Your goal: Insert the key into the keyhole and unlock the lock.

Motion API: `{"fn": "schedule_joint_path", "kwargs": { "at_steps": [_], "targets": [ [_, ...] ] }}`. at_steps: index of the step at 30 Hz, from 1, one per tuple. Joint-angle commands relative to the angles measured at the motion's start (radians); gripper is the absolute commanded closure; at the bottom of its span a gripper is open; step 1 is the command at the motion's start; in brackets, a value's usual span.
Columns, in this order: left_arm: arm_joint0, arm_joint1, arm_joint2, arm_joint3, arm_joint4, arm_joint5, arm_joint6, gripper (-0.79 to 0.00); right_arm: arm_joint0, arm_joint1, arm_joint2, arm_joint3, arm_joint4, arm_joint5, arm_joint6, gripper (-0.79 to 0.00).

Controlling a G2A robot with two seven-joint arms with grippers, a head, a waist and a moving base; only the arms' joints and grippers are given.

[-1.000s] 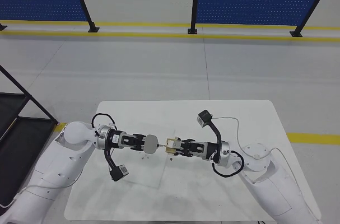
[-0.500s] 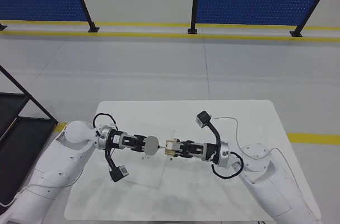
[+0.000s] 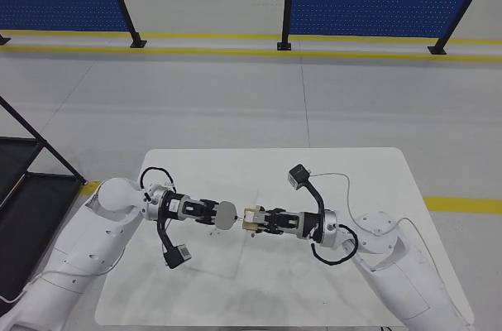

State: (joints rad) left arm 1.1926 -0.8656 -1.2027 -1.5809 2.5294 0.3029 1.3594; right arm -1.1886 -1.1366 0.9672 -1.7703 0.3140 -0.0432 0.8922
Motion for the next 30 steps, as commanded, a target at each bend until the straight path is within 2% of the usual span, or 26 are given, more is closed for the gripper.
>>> {"fn": "schedule_joint_path", "kwargs": {
  "at_steps": [1, 30],
  "targets": [
    [0.000, 0.000, 0.001, 0.000, -0.002, 0.002, -0.002, 0.000, 0.000, 0.000, 0.000, 0.001, 0.002, 0.001, -0.001, 0.000],
    [-0.010, -0.003, 0.026, 0.001, -0.018, 0.018, -0.009, 0.000, 0.010, -0.007, -0.011, 0.021, 0.010, 0.002, -0.003, 0.000]
  ]
}}
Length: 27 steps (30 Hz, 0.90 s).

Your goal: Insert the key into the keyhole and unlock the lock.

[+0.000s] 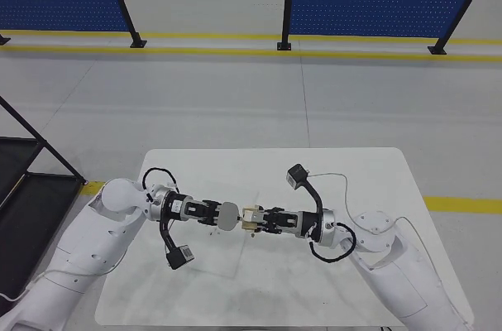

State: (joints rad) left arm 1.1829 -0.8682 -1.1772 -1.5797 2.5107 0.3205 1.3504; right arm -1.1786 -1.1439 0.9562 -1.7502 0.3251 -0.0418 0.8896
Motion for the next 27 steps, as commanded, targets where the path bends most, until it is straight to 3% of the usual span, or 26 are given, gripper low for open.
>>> {"fn": "schedule_joint_path", "kwargs": {
  "at_steps": [1, 3, 19, 23, 27],
  "targets": [
    [-0.001, 0.000, 0.001, 0.001, 0.000, 0.000, -0.001, -0.126, 0.000, 0.000, 0.000, 0.001, -0.001, 0.000, -0.002, 0.000],
    [-0.002, 0.000, 0.002, 0.002, 0.000, 0.000, -0.002, -0.785, -0.002, 0.000, 0.002, 0.002, -0.001, -0.002, -0.005, 0.000],
    [0.000, 0.008, -0.030, 0.013, -0.043, -0.011, 0.038, -0.785, -0.022, 0.005, 0.037, 0.006, -0.021, -0.011, -0.034, 0.000],
    [-0.005, 0.015, -0.046, 0.031, -0.054, -0.107, 0.053, -0.785, -0.033, 0.009, 0.057, -0.004, -0.046, -0.008, -0.052, 0.000],
    [-0.025, 0.010, -0.016, 0.106, -0.251, -0.326, 0.154, -0.785, -0.044, 0.014, 0.079, -0.013, -0.055, -0.007, -0.056, 0.000]
  ]
}}
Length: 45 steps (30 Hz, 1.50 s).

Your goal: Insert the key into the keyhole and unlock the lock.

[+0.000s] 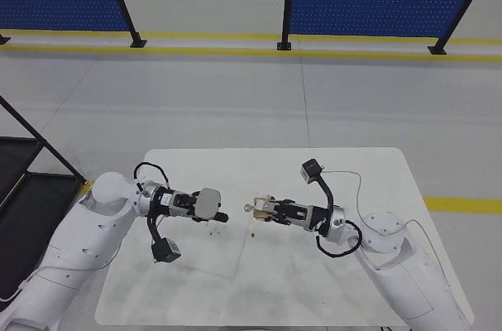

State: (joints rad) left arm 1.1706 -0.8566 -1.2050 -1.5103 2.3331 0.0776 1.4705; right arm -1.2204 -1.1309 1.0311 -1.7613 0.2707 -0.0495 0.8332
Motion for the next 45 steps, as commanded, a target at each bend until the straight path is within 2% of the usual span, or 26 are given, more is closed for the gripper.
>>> {"fn": "schedule_joint_path", "kwargs": {
  "at_steps": [1, 3, 13, 14, 17, 19, 23, 28, 32, 34, 38, 39, 45],
  "targets": [
    [-0.032, -0.004, 0.024, 0.055, -0.098, -0.124, 0.054, -0.785, -0.004, 0.001, 0.006, -0.004, -0.002, 0.000, 0.001, 0.000],
    [-0.059, -0.010, 0.046, 0.105, -0.130, -0.186, 0.051, -0.785, -0.006, 0.002, 0.008, -0.006, -0.004, 0.001, 0.000, 0.000],
    [-0.059, -0.010, 0.046, 0.105, -0.130, -0.186, 0.051, -0.785, -0.006, 0.002, 0.008, -0.006, -0.004, 0.001, 0.000, 0.000],
    [-0.051, -0.011, 0.047, 0.108, -0.159, -0.214, 0.031, -0.785, -0.006, 0.002, 0.008, -0.006, -0.004, 0.001, 0.000, 0.000],
    [-0.065, -0.004, 0.022, 0.122, -0.200, -0.370, -0.061, -0.785, -0.006, 0.002, 0.008, -0.006, -0.004, 0.001, 0.000, 0.000],
    [-0.070, 0.001, 0.020, 0.116, -0.262, -0.528, -0.100, -0.785, -0.006, 0.002, 0.008, -0.006, -0.004, 0.001, 0.000, 0.000],
    [-0.069, 0.021, 0.057, 0.079, -0.486, -0.796, -0.368, -0.785, -0.006, 0.002, 0.008, -0.006, -0.004, 0.001, 0.000, 0.000],
    [-0.099, 0.057, 0.071, 0.051, -0.677, -1.075, -0.647, -0.785, -0.006, 0.002, 0.008, -0.006, -0.004, 0.001, 0.000, 0.000],
    [-0.113, 0.086, 0.145, 0.097, -0.737, -1.090, -0.713, -0.785, -0.006, 0.002, 0.008, -0.006, -0.004, 0.001, 0.000, 0.000],
    [-0.132, 0.106, 0.210, 0.126, -0.804, -1.090, -0.794, -0.785, -0.006, 0.002, 0.008, -0.006, -0.004, 0.001, 0.000, 0.000],
    [-0.187, 0.141, 0.326, 0.154, -1.106, -1.090, -0.943, -0.785, -0.006, 0.002, 0.008, -0.006, -0.004, 0.001, 0.000, 0.000],
    [-0.198, 0.145, 0.340, 0.156, -1.167, -1.090, -0.970, -0.785, -0.006, 0.002, 0.008, -0.006, -0.004, 0.001, 0.000, 0.000],
    [-0.198, 0.145, 0.340, 0.156, -1.167, -1.090, -0.970, -0.785, -0.006, 0.002, 0.008, -0.006, -0.004, 0.001, 0.000, 0.000]
  ]
}}
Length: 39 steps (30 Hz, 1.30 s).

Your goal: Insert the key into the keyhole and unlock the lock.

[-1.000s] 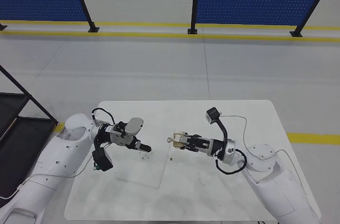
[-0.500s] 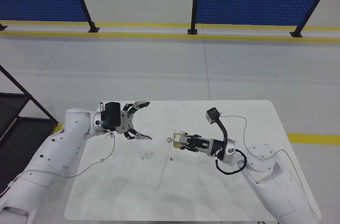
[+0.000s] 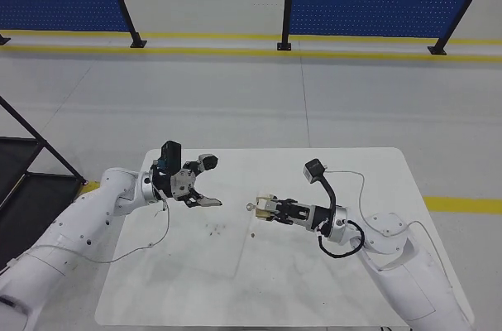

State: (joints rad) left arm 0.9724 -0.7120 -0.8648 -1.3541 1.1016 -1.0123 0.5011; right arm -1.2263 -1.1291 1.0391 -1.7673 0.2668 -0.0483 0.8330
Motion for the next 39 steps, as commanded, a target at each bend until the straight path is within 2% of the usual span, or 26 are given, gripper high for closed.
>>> {"fn": "schedule_joint_path", "kwargs": {
  "at_steps": [1, 6, 10, 13, 17, 20, 24, 28, 31, 33, 39],
  "targets": [
    [0.000, 0.000, 0.000, 0.000, 0.065, 0.000, -0.001, -0.785, 0.000, 0.000, 0.000, 0.000, 0.000, 0.000, 0.000, 0.000],
    [0.012, -0.002, 0.006, -0.001, 0.035, 0.000, 0.005, -0.785, 0.000, 0.000, 0.000, 0.000, 0.000, 0.000, 0.000, 0.000],
    [0.027, -0.001, 0.072, -0.016, -0.311, 0.000, -0.100, -0.785, 0.000, 0.000, 0.000, 0.000, 0.000, 0.000, 0.000, 0.000],
    [0.001, 0.014, 0.137, -0.032, -0.666, 0.000, -0.333, -0.785, 0.000, 0.000, 0.000, 0.000, 0.000, 0.000, 0.000, 0.000],
    [-0.062, 0.035, 0.190, -0.033, -1.157, 0.001, -0.712, -0.785, 0.000, 0.000, 0.000, 0.000, 0.000, 0.000, 0.000, 0.000],
    [-0.104, 0.049, 0.208, -0.042, -1.435, 0.083, -0.974, -0.785, 0.000, 0.000, 0.000, 0.000, 0.000, 0.000, 0.000, 0.000],
    [-0.130, 0.062, 0.208, -0.043, -1.696, 0.224, -1.260, -0.785, 0.000, 0.000, 0.000, 0.000, 0.000, 0.000, 0.000, 0.000],
    [-0.146, 0.065, 0.199, -0.031, -1.823, 0.372, -1.471, -0.785, 0.000, 0.000, 0.000, 0.000, 0.000, 0.000, 0.000, 0.000],
    [-0.140, 0.059, 0.200, -0.034, -1.883, 0.442, -1.546, -0.785, 0.000, 0.000, 0.000, 0.000, 0.000, 0.000, 0.000, 0.000],
    [-0.129, 0.052, 0.199, -0.035, -1.946, 0.466, -1.571, -0.785, 0.000, 0.000, 0.000, 0.000, 0.000, 0.000, 0.000, 0.000],
    [-0.129, 0.052, 0.199, -0.035, -1.946, 0.466, -1.571, -0.785, 0.000, 0.000, 0.000, 0.000, 0.000, 0.000, 0.000, 0.000]
  ]
}}
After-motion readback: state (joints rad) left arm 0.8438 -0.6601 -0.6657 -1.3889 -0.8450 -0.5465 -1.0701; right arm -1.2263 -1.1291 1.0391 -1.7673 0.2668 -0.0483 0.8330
